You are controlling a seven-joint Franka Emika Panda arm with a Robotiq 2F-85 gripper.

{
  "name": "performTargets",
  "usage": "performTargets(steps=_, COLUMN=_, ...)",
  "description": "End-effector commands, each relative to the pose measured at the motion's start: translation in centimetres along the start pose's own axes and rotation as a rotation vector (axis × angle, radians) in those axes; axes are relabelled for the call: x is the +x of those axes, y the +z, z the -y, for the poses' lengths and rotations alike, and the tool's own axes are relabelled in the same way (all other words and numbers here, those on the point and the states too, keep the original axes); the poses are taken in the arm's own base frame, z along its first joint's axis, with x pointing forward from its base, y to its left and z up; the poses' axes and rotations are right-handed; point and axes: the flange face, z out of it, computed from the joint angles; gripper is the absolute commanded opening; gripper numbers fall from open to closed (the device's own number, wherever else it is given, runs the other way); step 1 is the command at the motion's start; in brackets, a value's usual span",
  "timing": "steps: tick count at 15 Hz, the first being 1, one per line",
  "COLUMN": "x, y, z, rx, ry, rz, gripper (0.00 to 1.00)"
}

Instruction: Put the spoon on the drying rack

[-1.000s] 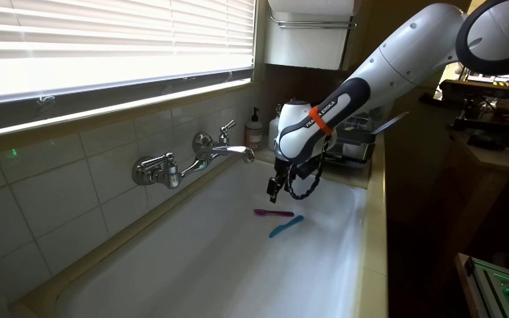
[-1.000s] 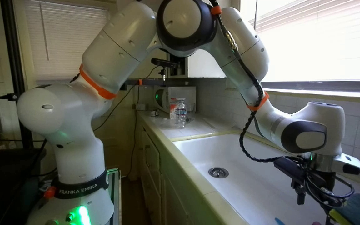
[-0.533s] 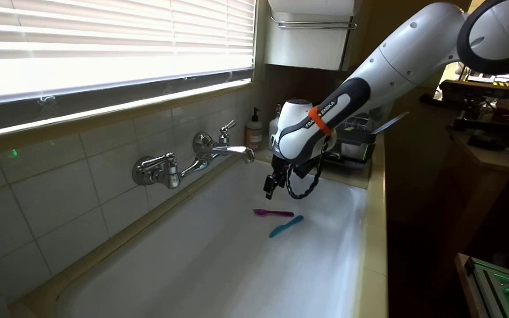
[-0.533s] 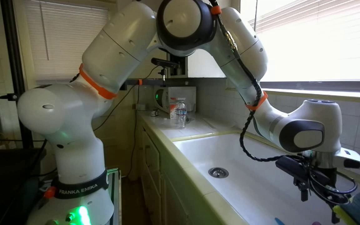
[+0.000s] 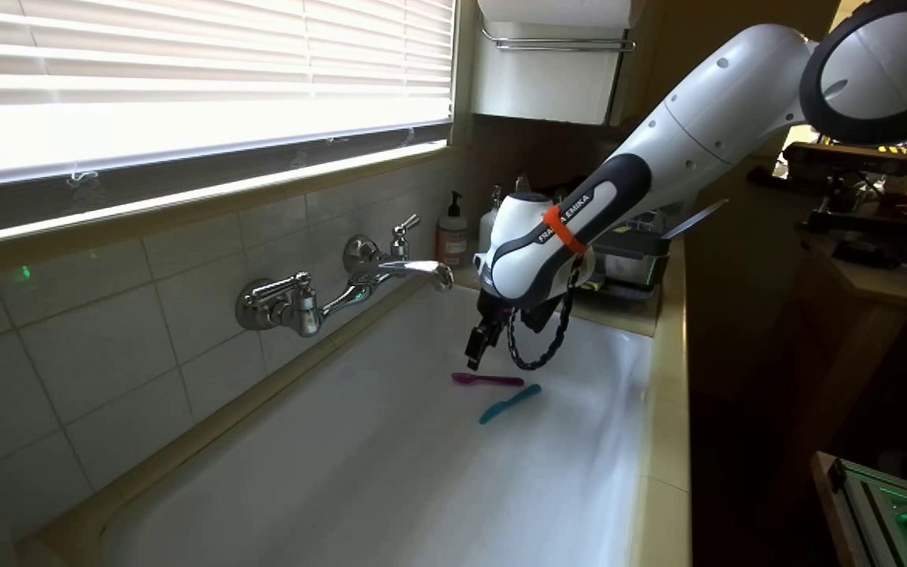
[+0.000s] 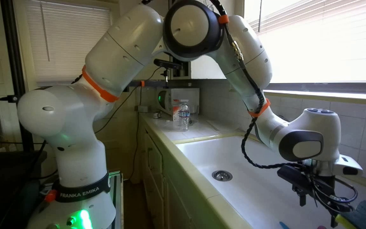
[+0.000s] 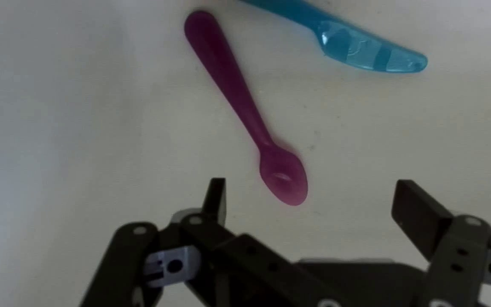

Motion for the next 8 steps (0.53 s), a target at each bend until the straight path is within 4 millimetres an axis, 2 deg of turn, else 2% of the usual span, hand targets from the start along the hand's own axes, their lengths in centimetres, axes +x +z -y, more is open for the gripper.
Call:
performTargets(steps=1, x=-0.3, y=2.3, z=-0.5, rx=0.028, ry=-0.068, rz=0.000, gripper=1.00)
performTargets(steps=8, x=-0.2, y=5.2, z=-0.7, rx=0.003, ry=-0.161, rz=-0.015, gripper=1.00)
